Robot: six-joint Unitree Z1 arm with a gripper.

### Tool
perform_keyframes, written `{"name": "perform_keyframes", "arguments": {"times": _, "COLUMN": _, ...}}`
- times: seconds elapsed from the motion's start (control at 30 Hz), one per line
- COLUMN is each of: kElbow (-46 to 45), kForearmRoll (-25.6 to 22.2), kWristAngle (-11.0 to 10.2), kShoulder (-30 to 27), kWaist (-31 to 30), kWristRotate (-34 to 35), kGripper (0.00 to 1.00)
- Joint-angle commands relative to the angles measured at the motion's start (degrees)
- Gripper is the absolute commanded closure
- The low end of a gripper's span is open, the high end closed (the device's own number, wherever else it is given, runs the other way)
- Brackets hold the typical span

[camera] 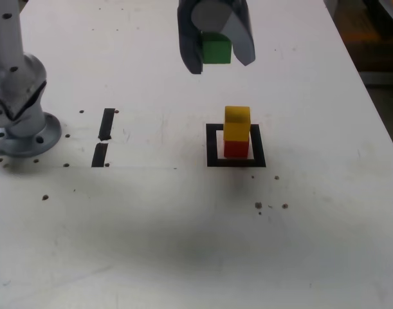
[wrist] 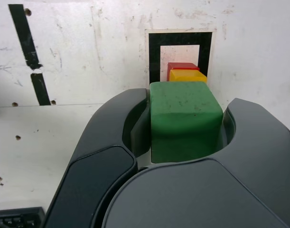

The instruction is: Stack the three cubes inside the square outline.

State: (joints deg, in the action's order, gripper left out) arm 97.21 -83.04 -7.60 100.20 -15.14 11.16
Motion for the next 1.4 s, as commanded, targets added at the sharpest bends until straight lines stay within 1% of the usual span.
{"name": "perform_keyframes", "arguments": {"times": 0.0, "kElbow": -1.62, "kForearmRoll": 1.02, "kWristAngle": 0.33, "kShoulder": -1.52, "kWaist": 0.45, "kWristRotate": -0.64, "kGripper": 0.81}}
{"name": "perform_keyframes", "arguments": {"times": 0.13, "kElbow": -3.59, "kForearmRoll": 2.4, "kWristAngle": 0.93, "kShoulder": -2.56, "kWaist": 0.78, "kWristRotate": -1.88, "kGripper": 0.81}}
{"name": "perform_keyframes", "arguments": {"times": 0.37, "kElbow": -6.27, "kForearmRoll": 5.56, "kWristAngle": 2.44, "kShoulder": -2.58, "kWaist": 0.82, "kWristRotate": -3.94, "kGripper": 0.81}}
{"name": "perform_keyframes", "arguments": {"times": 0.63, "kElbow": -7.59, "kForearmRoll": 11.82, "kWristAngle": 5.42, "kShoulder": -0.26, "kWaist": 1.28, "kWristRotate": -7.21, "kGripper": 0.81}}
{"name": "perform_keyframes", "arguments": {"times": 0.83, "kElbow": -7.58, "kForearmRoll": 13.73, "kWristAngle": 6.72, "kShoulder": 1.54, "kWaist": 1.6, "kWristRotate": -8.43, "kGripper": 0.81}}
{"name": "perform_keyframes", "arguments": {"times": 1.1, "kElbow": -8.66, "kForearmRoll": 14.96, "kWristAngle": 7.51, "kShoulder": 3.49, "kWaist": 1.77, "kWristRotate": -8.42, "kGripper": 0.81}}
{"name": "perform_keyframes", "arguments": {"times": 1.37, "kElbow": -9.3, "kForearmRoll": 16.06, "kWristAngle": 7.47, "kShoulder": 5.52, "kWaist": 2.01, "kWristRotate": -6.91, "kGripper": 0.81}}
